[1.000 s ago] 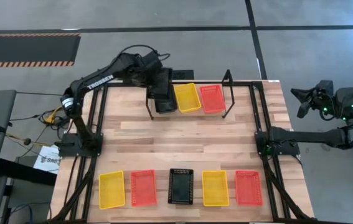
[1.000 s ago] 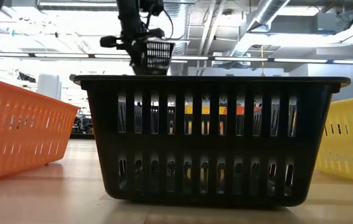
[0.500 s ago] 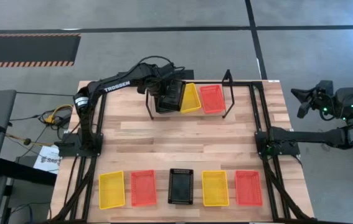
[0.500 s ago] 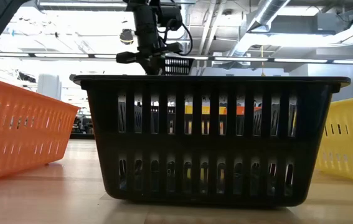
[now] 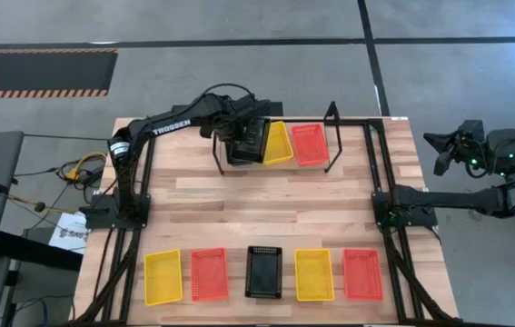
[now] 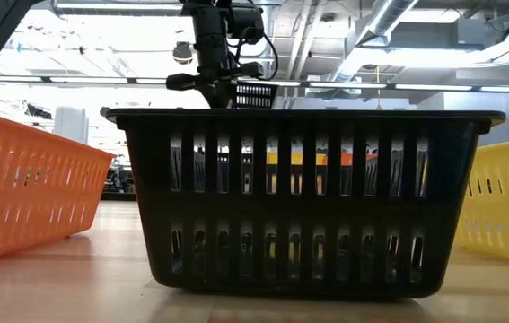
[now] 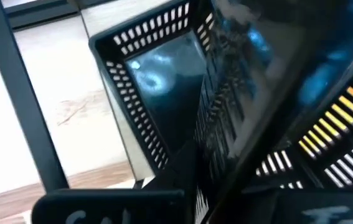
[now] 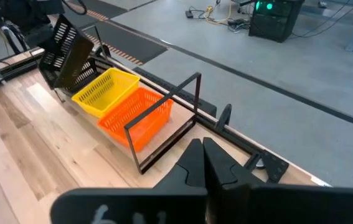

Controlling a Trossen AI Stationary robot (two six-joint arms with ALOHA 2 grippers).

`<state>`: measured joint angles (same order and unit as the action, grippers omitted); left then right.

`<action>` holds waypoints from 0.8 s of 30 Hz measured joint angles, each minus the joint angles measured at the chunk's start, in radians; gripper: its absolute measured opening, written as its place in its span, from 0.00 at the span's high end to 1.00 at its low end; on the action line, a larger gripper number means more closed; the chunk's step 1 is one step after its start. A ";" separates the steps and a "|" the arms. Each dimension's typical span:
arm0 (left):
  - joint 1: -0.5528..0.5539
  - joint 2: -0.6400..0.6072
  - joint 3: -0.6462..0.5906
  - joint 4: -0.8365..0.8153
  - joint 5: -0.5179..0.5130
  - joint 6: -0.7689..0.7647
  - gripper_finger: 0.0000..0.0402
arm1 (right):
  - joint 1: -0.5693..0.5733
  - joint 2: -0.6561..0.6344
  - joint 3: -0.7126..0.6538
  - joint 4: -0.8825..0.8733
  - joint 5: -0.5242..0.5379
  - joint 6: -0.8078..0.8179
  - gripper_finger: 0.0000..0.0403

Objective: Stack baskets on shelf by color
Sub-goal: Stack the right black bin on top of the other the black bin on the shelf

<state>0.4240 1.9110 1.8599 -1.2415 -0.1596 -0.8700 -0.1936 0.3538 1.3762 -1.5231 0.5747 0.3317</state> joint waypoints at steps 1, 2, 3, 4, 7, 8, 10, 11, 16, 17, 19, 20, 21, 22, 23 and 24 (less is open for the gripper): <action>-0.002 -0.002 0.000 -0.016 0.001 -0.004 1.00 | 0.000 0.000 0.000 -0.001 -0.003 0.000 1.00; -0.007 -0.007 0.000 -0.038 0.002 -0.007 1.00 | 0.000 0.000 0.000 -0.001 -0.005 0.000 1.00; -0.012 -0.018 0.000 -0.064 0.001 -0.018 1.00 | 0.000 0.000 0.000 -0.001 -0.006 0.000 1.00; -0.018 -0.035 0.000 -0.094 -0.006 -0.030 1.00 | 0.000 0.000 0.000 -0.001 -0.006 0.000 1.00; -0.046 -0.114 0.000 -0.167 -0.052 -0.071 1.00 | 0.000 0.000 0.000 -0.001 -0.007 0.000 1.00; -0.059 -0.150 0.000 -0.171 -0.068 -0.086 1.00 | 0.000 0.000 0.000 -0.001 -0.006 0.000 1.00; -0.097 -0.232 0.000 -0.152 -0.112 -0.094 1.00 | 0.000 0.000 0.000 -0.001 -0.005 0.000 1.00; -0.119 -0.279 0.000 -0.138 -0.135 -0.097 1.00 | 0.000 0.000 0.000 0.000 -0.004 0.000 1.00; -0.269 -0.469 0.002 -0.075 -0.324 -0.222 1.00 | 0.000 0.000 0.000 0.057 0.005 0.000 1.00; -0.299 -0.492 0.002 -0.070 -0.341 -0.257 1.00 | 0.000 0.000 0.000 0.073 0.006 0.000 1.00; -0.351 -0.526 0.002 -0.070 -0.346 -0.331 1.00 | 0.000 0.000 0.000 0.092 0.007 -0.001 1.00; -0.373 -0.531 0.002 -0.072 -0.342 -0.365 1.00 | 0.000 0.000 -0.003 0.108 0.013 -0.002 1.00; -0.388 -0.533 0.002 -0.072 -0.323 -0.394 1.00 | 0.000 0.000 -0.007 0.121 0.019 -0.009 1.00; -0.398 -0.531 0.002 -0.076 -0.285 -0.419 1.00 | 0.000 0.001 -0.010 0.124 0.023 -0.015 1.00; -0.400 -0.525 0.002 -0.088 -0.234 -0.444 1.00 | 0.000 0.001 -0.011 0.123 0.025 -0.016 1.00; -0.400 -0.513 0.002 -0.105 -0.175 -0.463 1.00 | 0.000 0.001 -0.010 0.123 0.027 -0.016 1.00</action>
<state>0.0242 1.3978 1.8614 -1.3465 -0.3346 -1.3335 -0.1933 0.3548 1.3659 -1.4002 0.6016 0.3157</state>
